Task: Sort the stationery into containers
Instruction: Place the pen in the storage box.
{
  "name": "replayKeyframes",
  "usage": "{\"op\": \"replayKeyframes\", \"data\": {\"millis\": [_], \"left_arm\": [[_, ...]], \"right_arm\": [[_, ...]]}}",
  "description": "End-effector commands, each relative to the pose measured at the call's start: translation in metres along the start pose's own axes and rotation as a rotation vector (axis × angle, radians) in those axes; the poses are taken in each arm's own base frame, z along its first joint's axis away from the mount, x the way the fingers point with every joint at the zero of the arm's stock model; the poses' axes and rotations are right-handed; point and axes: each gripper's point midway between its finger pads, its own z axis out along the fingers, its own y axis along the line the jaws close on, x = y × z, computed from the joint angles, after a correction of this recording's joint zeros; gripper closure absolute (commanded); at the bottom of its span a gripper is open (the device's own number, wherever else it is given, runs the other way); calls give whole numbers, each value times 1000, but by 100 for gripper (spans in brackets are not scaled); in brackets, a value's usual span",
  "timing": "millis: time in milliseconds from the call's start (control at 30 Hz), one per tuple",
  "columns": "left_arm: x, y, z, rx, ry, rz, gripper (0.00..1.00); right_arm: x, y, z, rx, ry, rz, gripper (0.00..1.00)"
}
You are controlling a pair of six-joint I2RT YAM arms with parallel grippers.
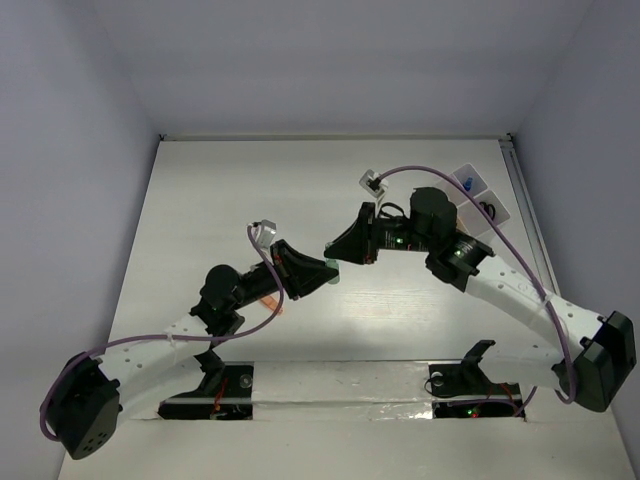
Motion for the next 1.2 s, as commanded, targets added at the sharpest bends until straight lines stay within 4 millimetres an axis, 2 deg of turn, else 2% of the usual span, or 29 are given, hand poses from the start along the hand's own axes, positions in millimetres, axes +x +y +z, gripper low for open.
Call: {"op": "replayKeyframes", "data": {"millis": [0, 100, 167, 200, 300, 333, 400, 433, 533, 567, 700, 767, 800, 867, 900, 967, 1000, 1033, 1100, 1133, 1167], "left_arm": [[-35, -25, 7, 71, -102, 64, 100], [-49, -24, 8, 44, -146, 78, 100], [-65, -30, 10, 48, -184, 93, 100], [-72, -29, 10, 41, -199, 98, 100], [-95, -39, 12, 57, -243, 107, 100], [-105, -45, 13, 67, -261, 116, 100], [-113, -47, 15, 70, -273, 120, 100], [-117, -49, 18, 75, -274, 119, 100], [-127, -51, 22, 83, -295, 119, 100], [-131, -52, 22, 90, -301, 120, 100], [-145, -67, 22, 127, -327, 132, 100], [-140, -68, 24, 142, -292, 134, 100], [-134, -70, 25, 152, -273, 127, 100], [-115, -61, 27, 136, -221, 109, 100], [-104, -52, 26, 115, -198, 97, 100], [-91, -45, 25, 101, -171, 72, 99], [-86, -42, 24, 93, -162, 61, 94], [-78, -36, 20, 81, -149, 49, 83], [-71, -30, 17, 60, -144, 38, 68], [-69, -29, 14, 54, -144, 36, 54], [-70, -28, 12, 45, -155, 39, 49]], "right_arm": [[-3, 4, 2, 26, -46, -28, 100], [21, 4, 5, 38, -16, -2, 100], [28, 5, 2, 54, -28, 1, 100], [41, -1, 3, 85, -15, 14, 100], [56, -2, -4, 104, -16, 34, 100], [73, -11, -6, 121, 3, 62, 100], [80, -11, -9, 109, -14, 84, 100], [99, -15, -9, 116, 11, 124, 100], [117, -20, -7, 137, 13, 162, 100], [133, -25, -8, 148, 36, 182, 100], [142, -30, -12, 159, 17, 216, 100], [123, -28, -17, 182, -58, 197, 100], [107, -23, -19, 190, -97, 181, 100], [74, -23, -24, 243, -195, 148, 100], [47, -18, -23, 258, -260, 132, 100], [22, -17, -23, 289, -328, 139, 100], [8, -18, -24, 301, -368, 142, 100], [-10, -12, -25, 295, -414, 148, 100], [-27, -16, -24, 309, -474, 168, 100], [-37, -23, -27, 327, -511, 194, 100], [-45, -23, -29, 324, -537, 203, 100]]}}
